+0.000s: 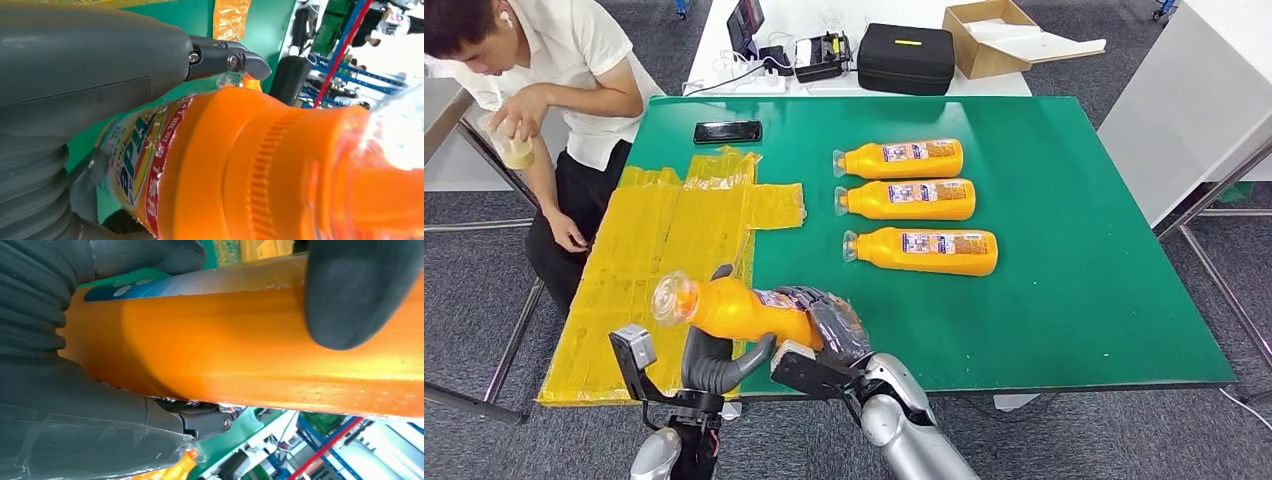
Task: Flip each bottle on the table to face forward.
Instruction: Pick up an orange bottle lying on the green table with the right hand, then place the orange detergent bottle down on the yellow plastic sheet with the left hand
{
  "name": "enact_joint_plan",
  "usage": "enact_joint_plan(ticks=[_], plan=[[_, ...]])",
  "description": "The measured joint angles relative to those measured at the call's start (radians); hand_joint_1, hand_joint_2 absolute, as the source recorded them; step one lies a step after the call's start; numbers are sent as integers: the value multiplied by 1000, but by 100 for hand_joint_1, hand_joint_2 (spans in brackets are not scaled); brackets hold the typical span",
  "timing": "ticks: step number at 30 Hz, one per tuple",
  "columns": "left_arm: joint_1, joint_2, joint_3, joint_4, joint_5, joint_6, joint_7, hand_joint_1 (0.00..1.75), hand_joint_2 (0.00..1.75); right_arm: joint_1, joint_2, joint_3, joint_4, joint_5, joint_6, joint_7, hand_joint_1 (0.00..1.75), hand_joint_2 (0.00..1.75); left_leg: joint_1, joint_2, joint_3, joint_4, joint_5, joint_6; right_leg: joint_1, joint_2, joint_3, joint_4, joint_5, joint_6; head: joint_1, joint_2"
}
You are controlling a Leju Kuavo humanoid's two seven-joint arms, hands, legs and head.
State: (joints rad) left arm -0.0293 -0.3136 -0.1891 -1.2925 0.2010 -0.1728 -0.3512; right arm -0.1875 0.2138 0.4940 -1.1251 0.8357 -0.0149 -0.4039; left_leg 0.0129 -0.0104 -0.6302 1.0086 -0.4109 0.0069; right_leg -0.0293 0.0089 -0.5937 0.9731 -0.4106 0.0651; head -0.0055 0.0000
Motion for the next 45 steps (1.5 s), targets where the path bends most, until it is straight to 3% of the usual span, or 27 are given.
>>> enact_joint_plan(ticks=[7, 11, 25, 26, 27, 29, 30, 31, 39, 45], plan=[[-3, 0, 6, -1, 89, -38, 10, 1, 175, 6, 0, 33, -35, -22, 9, -12, 175, 175, 0, 0, 0, 0, 0, 0, 0, 0, 0, 0, 0, 0, 0, 0], [-5, 0, 7, 2, 154, -86, 19, 170, 175, 3, 0, 45, -39, -45, 16, -19, 175, 175, 0, 0, 0, 0, 0, 0, 0, 0, 0, 0, 0, 0, 0, 0], [-10, -1, 7, 2, 298, -185, 23, 175, 175, -51, 10, 64, 44, -86, -1, -39, 175, 175, 0, 0, 0, 0, 0, 0, 0, 0, 0, 0, 0, 0, 0, 0], [-10, -1, 7, 0, 293, -184, 22, 175, 175, -54, 11, 66, 53, -78, -9, -38, 154, 175, 0, 0, 0, 0, 0, 0, 0, 0, 0, 0, 0, 0, 0, 0], [-10, -1, 6, -3, 287, -183, 21, 175, 175, -57, 12, 70, 63, -70, -17, -36, 122, 175, 0, 0, 0, 0, 0, 0, 0, 0, 0, 0, 0, 0, 0, 0], [-9, -1, 6, -8, 272, -176, 17, 175, 175, -62, 14, 76, 78, -56, -31, -32, 34, 175, 0, 0, 0, 0, 0, 0, 0, 0, 0, 0, 0, 0, 0, 0], [-9, -1, 6, -11, 262, -169, 13, 175, 175, -64, 15, 79, 83, -49, -37, -29, 11, 175, 0, 0, 0, 0, 0, 0, 0, 0, 0, 0, 0, 0, 0, 0], [-9, -1, 6, -14, 249, -159, 8, 175, 175, -64, 16, 82, 89, -39, -44, -24, 0, 175, 0, 0, 0, 0, 0, 0, 0, 0, 0, 0, 0, 0, 0, 0], [-9, -1, 8, -49, 183, -57, -17, 175, 175, -48, 18, 102, 107, 44, -111, 16, 0, 175, 0, 0, -1, 0, 0, 0, 0, 0, -1, 0, 0, 0, 0, 0], [-8, -2, 23, -62, 223, 12, -19, 175, 175, -22, 23, 106, 98, 74, -126, 22, 0, 175, 0, 0, -1, 0, 0, 0, 0, 0, -1, 0, 0, 0, 0, 0]])
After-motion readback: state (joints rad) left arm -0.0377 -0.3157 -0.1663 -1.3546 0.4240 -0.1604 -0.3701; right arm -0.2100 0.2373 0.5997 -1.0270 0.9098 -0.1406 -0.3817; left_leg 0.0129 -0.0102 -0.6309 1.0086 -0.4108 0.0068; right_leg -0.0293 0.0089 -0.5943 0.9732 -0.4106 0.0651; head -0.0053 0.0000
